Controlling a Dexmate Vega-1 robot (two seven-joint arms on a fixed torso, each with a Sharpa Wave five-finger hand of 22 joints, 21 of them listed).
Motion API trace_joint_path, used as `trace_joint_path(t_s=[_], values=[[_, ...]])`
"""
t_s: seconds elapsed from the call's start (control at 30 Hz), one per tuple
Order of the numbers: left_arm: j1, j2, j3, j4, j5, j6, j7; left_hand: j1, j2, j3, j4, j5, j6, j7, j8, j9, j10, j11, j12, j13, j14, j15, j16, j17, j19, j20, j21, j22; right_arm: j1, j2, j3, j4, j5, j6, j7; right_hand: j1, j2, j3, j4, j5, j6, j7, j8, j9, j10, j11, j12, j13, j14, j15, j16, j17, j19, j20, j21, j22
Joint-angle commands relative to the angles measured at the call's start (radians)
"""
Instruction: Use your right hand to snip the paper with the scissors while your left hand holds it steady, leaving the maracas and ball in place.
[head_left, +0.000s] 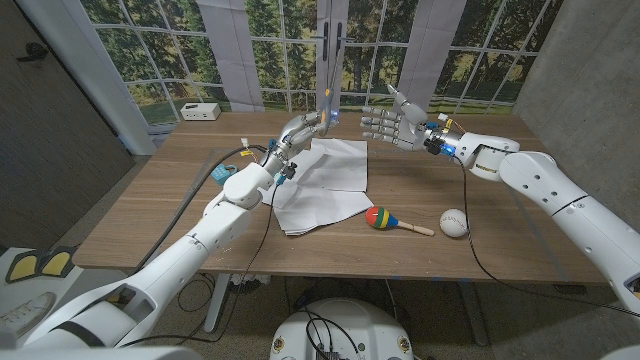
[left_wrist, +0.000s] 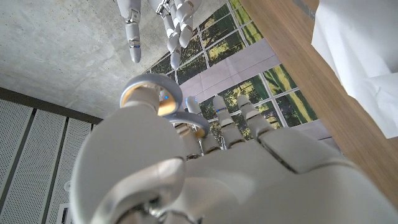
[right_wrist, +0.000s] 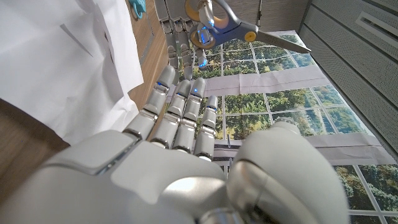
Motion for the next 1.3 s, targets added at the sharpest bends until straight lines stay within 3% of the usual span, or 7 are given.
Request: trace_joint_path(t_s=[0.03, 0.17, 0.47, 0.7, 1.0, 1.3], values=[[-0.028, -0.02, 0.006, 0.053, -0.092, 0.008, -0.111, -0.008, -0.003, 0.007, 0.002, 0.005, -0.012, -0.003, 0.009, 0.026, 0.021, -0.008, -0.024, -0.029, -0.02, -0.138, -0.02, -0.021, -0.001, -0.008, 0.002, -0.002, 0.008, 0.005, -0.005, 0.005, -0.003, -0.006, -0.006, 0.005, 0.012, -0.004, -0.001, 0.007, 0.012, -0.004, 0.003, 0.002, 0.001, 0.007, -0.004, 0.0, 0.001, -0.015, 0.008, -0.002, 0.004, 0.004, -0.004, 0.001], [-0.038, -0.031, 0.007, 0.073, -0.108, 0.004, -0.137, -0.022, -0.002, 0.001, 0.01, 0.015, -0.029, -0.016, 0.016, 0.028, 0.079, -0.02, -0.052, -0.077, -0.022, -0.137, -0.041, -0.059, -0.001, -0.012, -0.001, -0.008, 0.011, 0.009, -0.005, 0.007, -0.004, -0.005, -0.007, 0.007, 0.013, -0.003, -0.002, 0.008, 0.012, -0.003, 0.003, 0.001, 0.001, 0.005, -0.005, -0.001, 0.0, -0.017, 0.008, -0.003, 0.005, 0.004, -0.006, 0.001], [-0.054, -0.065, 0.005, 0.117, -0.169, 0.012, -0.199, -0.037, 0.003, -0.007, 0.02, 0.026, -0.043, -0.035, 0.018, 0.019, 0.092, -0.022, -0.108, -0.136, -0.045, -0.126, -0.072, -0.105, -0.005, -0.021, -0.007, -0.012, 0.015, 0.011, -0.008, 0.006, -0.004, -0.01, -0.014, 0.009, 0.018, -0.003, -0.004, 0.01, 0.013, -0.003, 0.003, 0.0, 0.004, 0.004, -0.009, -0.005, 0.001, -0.018, 0.01, -0.008, 0.007, 0.004, -0.011, 0.001], [-0.05, -0.079, -0.001, 0.123, -0.182, 0.018, -0.193, -0.045, -0.003, -0.015, 0.022, 0.031, -0.038, -0.041, 0.022, 0.01, 0.108, -0.023, -0.128, -0.161, -0.041, -0.129, -0.077, -0.124, -0.006, -0.023, -0.01, -0.014, 0.02, 0.013, -0.011, 0.006, -0.004, -0.016, -0.014, 0.009, 0.02, -0.005, -0.006, 0.011, 0.014, -0.003, 0.003, -0.001, 0.006, 0.003, -0.012, -0.008, 0.0, -0.018, 0.01, -0.012, 0.009, 0.004, -0.016, 0.001], [-0.032, -0.073, -0.008, 0.099, -0.175, 0.031, -0.16, -0.053, -0.042, -0.042, 0.017, 0.041, -0.017, -0.033, 0.034, -0.011, 0.173, -0.021, -0.163, -0.215, 0.001, -0.134, -0.075, -0.166, 0.011, -0.026, -0.01, -0.016, 0.022, 0.015, -0.014, 0.009, -0.004, -0.02, -0.014, 0.008, 0.022, -0.006, -0.006, 0.011, 0.015, -0.003, 0.002, -0.001, 0.008, 0.002, -0.014, -0.01, -0.003, -0.016, 0.01, -0.015, 0.011, 0.005, -0.021, 0.001], [-0.026, -0.06, -0.008, 0.087, -0.154, 0.035, -0.139, -0.095, -0.086, -0.087, 0.033, 0.045, -0.009, -0.023, 0.043, -0.03, 0.211, -0.021, -0.201, -0.258, 0.009, -0.124, -0.077, -0.194, 0.02, -0.022, -0.012, -0.016, 0.031, 0.019, -0.02, 0.014, -0.006, -0.025, -0.009, 0.008, 0.024, -0.008, -0.007, 0.012, 0.015, -0.001, 0.002, -0.002, 0.01, 0.003, -0.018, -0.014, -0.003, -0.013, 0.01, -0.019, 0.014, 0.006, -0.026, 0.001]])
